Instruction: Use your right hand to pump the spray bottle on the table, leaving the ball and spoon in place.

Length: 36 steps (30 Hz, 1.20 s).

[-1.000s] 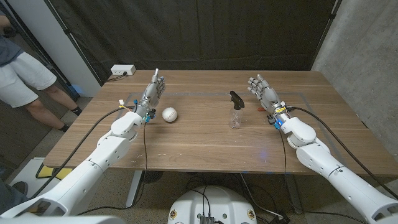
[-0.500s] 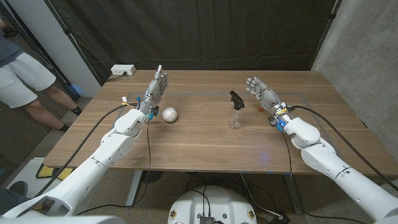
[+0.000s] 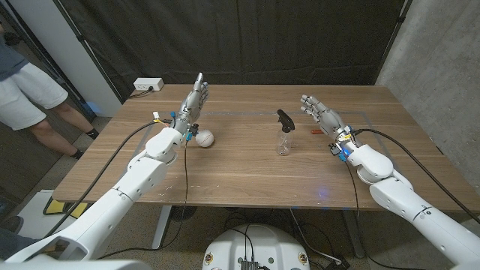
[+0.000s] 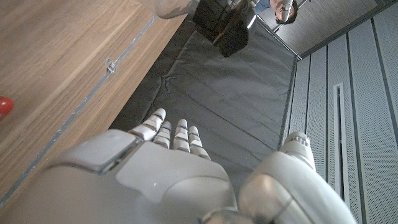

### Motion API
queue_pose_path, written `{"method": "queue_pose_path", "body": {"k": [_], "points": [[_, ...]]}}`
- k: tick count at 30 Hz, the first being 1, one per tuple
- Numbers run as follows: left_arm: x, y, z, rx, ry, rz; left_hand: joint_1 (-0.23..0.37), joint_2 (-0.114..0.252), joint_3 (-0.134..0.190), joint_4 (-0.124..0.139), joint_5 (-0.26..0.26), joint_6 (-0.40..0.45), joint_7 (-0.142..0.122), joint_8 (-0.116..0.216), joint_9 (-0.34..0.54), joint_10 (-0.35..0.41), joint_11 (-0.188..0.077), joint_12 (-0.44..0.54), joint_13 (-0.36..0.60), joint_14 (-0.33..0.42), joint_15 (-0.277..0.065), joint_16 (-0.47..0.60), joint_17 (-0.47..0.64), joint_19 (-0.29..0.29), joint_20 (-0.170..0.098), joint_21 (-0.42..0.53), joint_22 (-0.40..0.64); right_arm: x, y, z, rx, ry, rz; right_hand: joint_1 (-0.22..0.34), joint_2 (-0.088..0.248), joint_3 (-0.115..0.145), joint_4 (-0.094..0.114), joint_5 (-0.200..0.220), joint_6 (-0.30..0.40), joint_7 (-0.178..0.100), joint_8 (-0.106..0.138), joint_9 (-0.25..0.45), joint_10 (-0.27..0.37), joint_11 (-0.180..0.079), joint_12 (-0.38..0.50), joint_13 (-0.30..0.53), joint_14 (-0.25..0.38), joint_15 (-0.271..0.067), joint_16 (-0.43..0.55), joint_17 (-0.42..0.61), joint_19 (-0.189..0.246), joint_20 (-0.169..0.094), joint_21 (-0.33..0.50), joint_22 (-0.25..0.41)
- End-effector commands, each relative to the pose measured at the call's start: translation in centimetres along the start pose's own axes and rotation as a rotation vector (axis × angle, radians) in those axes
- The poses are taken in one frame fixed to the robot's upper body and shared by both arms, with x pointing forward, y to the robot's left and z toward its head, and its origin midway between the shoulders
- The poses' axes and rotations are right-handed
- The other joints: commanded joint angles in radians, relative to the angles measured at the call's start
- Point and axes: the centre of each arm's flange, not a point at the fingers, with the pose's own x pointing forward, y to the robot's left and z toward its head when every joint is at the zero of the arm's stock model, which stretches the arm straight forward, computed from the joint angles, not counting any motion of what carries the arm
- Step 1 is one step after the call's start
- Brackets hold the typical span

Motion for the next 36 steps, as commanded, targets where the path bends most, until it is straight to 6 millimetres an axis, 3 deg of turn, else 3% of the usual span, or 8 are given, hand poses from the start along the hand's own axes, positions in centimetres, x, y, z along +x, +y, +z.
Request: {"method": "queue_pose_path", "body": {"k": [1, 21, 36], "points": [[-1.4, 1.0, 1.7, -0.019, -0.043, -0.016, 0.016, 0.003, -0.001, -0.008, 0.006, 0.012, 0.004, 0.007, 0.004, 0.016, 0.004, 0.005, 0.003, 0.015, 0.003, 0.008, 0.002, 0.018, 0.001, 0.006, 0.003, -0.6, 3.0, -0.4, -0.013, 0.013, -0.035, 0.01, -0.001, -0.006, -0.004, 0.007, 0.008, -0.003, 0.007, 0.001, 0.009, 0.002, 0.007, 0.005, 0.003, 0.001, 0.004, 0.002, 0.009, -0.003, 0.005, 0.001], [-0.8, 2.6, 1.3, -0.032, -0.047, -0.073, 0.032, 0.01, -0.002, -0.014, 0.004, 0.034, 0.004, 0.007, 0.004, 0.036, 0.003, 0.004, 0.003, 0.037, 0.002, 0.005, 0.002, 0.035, 0.006, 0.006, 0.003, -0.6, 7.2, -0.7, -0.11, 0.045, -0.078, 0.023, -0.001, -0.008, 0.0, 0.01, 0.016, -0.016, 0.009, 0.001, 0.017, -0.007, 0.009, 0.005, 0.01, 0.006, 0.004, 0.002, 0.026, 0.005, 0.011, 0.002], [1.1, 3.9, 1.7, -0.012, -0.05, -0.13, 0.038, 0.014, -0.002, -0.016, 0.002, 0.044, 0.005, 0.006, 0.004, 0.046, 0.003, 0.003, 0.003, 0.041, 0.0, 0.002, 0.002, 0.032, 0.01, 0.001, 0.003, -0.4, 9.2, -1.1, -0.166, 0.068, -0.17, 0.045, 0.004, -0.004, 0.0, 0.015, 0.011, -0.029, 0.008, 0.002, 0.016, -0.021, 0.008, 0.005, 0.02, 0.004, 0.006, 0.002, 0.045, 0.011, 0.016, 0.002]]}}
